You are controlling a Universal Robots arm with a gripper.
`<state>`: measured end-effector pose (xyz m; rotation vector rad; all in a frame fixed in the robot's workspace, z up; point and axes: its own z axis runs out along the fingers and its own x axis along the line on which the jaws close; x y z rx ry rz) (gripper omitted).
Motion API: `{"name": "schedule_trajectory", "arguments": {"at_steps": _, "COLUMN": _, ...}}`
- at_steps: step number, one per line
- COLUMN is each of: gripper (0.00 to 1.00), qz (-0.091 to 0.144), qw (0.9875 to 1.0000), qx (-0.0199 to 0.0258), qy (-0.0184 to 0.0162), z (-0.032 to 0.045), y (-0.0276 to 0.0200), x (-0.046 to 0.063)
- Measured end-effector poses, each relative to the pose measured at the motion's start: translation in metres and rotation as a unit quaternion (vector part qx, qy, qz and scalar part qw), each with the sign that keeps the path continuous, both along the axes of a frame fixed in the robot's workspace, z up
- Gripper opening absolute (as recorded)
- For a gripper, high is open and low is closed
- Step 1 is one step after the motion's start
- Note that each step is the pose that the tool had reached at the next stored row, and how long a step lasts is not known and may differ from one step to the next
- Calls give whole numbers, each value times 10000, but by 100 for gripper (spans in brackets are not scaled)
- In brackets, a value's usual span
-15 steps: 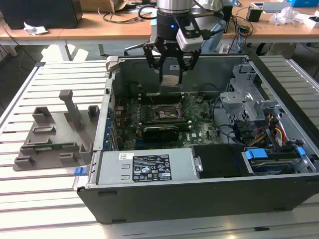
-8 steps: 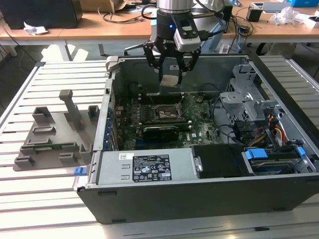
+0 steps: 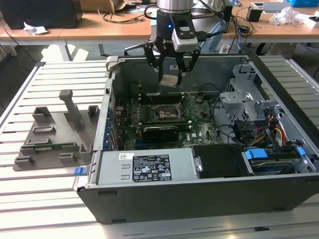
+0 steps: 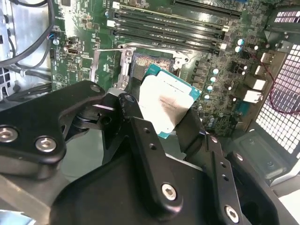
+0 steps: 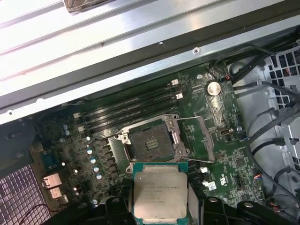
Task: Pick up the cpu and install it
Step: 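Place the cpu into insertion slot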
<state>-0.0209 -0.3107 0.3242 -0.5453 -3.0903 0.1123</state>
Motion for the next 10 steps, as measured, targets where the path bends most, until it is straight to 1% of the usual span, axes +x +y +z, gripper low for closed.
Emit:
{"name": "schedule_trajectory", "arguments": {"at_steps": 5, "gripper": 55, "qz": -162, "qw": 9999, "qx": 0, "qy": 0, "z": -1, "y": 0, "x": 0}}
{"name": "schedule_trajectory", "arguments": {"at_steps": 10, "gripper": 55, "qz": -350, "qw": 9994, "qx": 0, "qy": 0, "z": -2, "y": 0, "x": 0}}
